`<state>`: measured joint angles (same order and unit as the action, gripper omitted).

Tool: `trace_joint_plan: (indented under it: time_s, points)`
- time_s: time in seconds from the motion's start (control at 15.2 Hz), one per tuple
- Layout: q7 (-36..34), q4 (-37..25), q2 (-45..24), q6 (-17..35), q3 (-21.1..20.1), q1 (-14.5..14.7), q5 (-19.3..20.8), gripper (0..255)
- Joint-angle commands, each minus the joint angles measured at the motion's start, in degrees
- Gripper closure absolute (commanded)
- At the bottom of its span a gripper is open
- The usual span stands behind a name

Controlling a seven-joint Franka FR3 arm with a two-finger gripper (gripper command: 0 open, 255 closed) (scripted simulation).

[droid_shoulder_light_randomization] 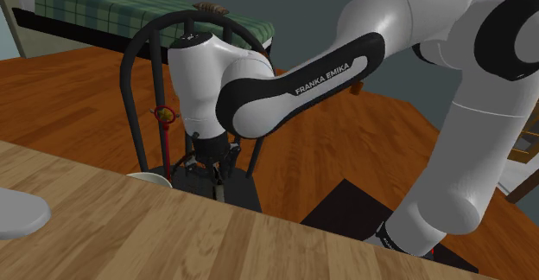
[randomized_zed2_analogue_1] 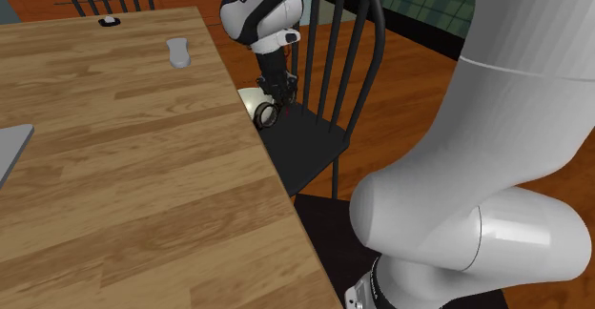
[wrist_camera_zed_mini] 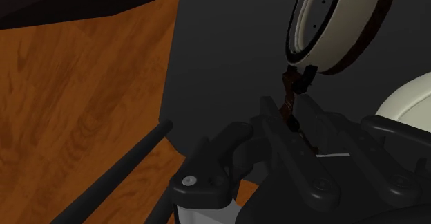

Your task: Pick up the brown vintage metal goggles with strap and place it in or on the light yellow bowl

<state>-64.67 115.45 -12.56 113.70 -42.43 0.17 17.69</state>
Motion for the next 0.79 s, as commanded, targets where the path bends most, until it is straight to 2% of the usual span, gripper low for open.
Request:
trace_joint_plan:
  time_s: [0.0,0.26,0.46,0.73]
  points:
    - [0.7,-0.9,0.8,-1.4,-0.2,-0.2,-0.8,255]
    - [1.9,-2.3,2.4,-3.8,-0.6,-0.5,-2.2,255]
    - [-1.4,-11.9,-5.8,-7.9,0.1,3.1,2.6,255]
    - [-3.6,-26.3,-16.3,-14.1,2.2,9.5,7.6,255]
